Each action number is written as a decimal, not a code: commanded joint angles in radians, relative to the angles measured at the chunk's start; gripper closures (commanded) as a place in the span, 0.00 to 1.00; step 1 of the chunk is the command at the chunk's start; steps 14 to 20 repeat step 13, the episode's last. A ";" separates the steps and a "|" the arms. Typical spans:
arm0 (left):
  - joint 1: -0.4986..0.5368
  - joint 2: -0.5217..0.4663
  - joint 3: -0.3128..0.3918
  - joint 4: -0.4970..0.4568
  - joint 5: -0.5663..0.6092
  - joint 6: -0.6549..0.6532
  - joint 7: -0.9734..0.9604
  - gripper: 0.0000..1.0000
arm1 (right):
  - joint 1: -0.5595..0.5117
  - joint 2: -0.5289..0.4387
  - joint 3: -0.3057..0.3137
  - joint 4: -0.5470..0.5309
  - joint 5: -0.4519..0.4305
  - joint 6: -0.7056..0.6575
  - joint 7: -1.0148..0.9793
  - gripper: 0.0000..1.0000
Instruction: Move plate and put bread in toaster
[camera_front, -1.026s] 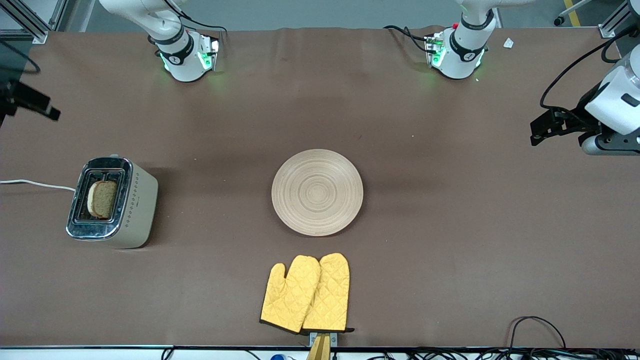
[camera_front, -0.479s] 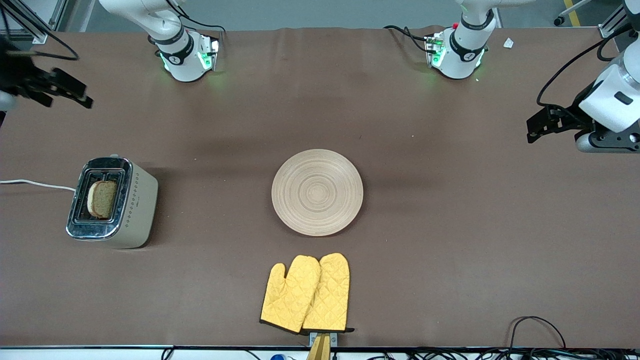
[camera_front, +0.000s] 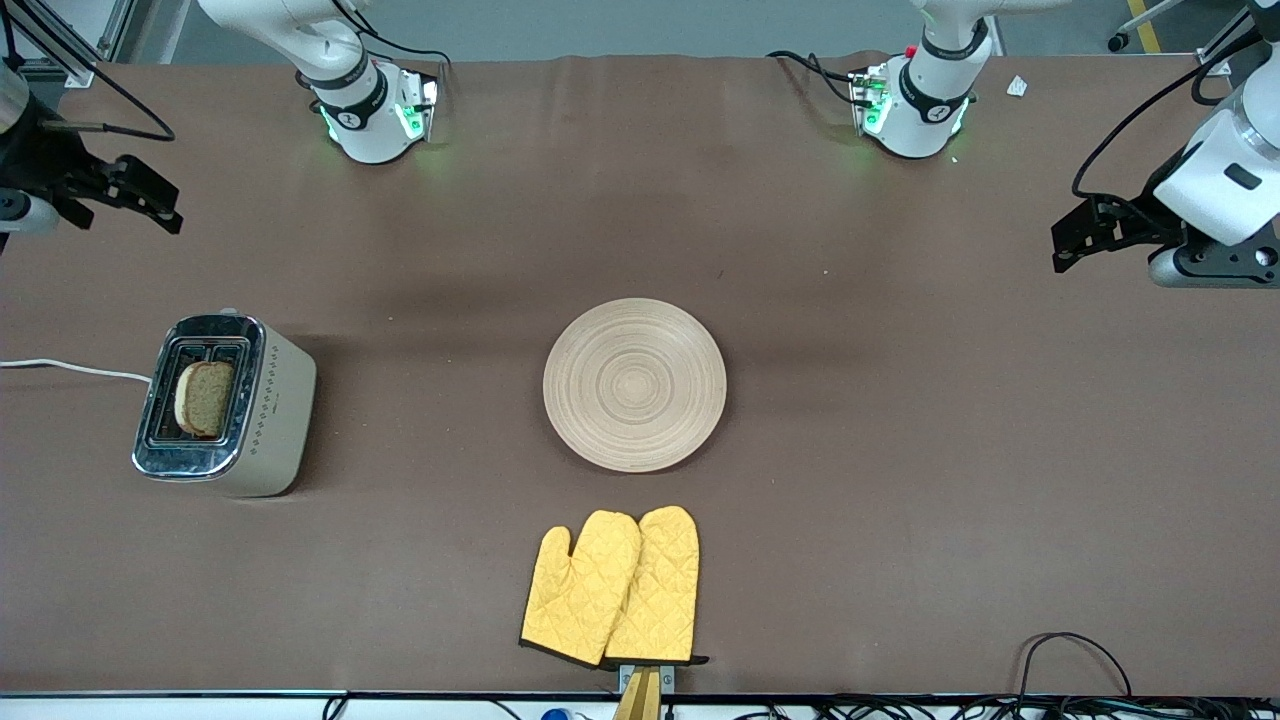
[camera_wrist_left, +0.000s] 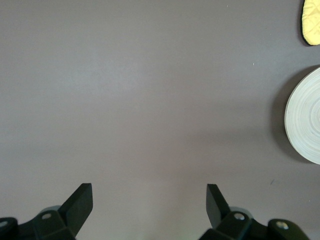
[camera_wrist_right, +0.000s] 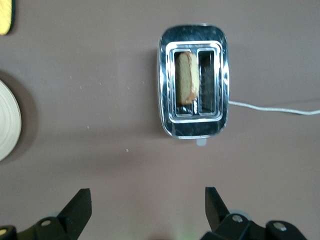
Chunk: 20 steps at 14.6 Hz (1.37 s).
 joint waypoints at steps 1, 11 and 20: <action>0.008 -0.080 -0.003 -0.087 -0.004 0.011 0.011 0.00 | -0.040 -0.004 -0.002 0.007 -0.011 -0.004 -0.008 0.00; 0.001 -0.054 -0.001 -0.024 -0.002 0.002 0.034 0.00 | -0.152 0.038 0.036 0.064 0.005 0.006 -0.082 0.00; 0.004 -0.053 -0.001 -0.021 -0.004 0.004 0.034 0.00 | -0.287 0.041 0.134 0.064 0.064 0.013 -0.086 0.00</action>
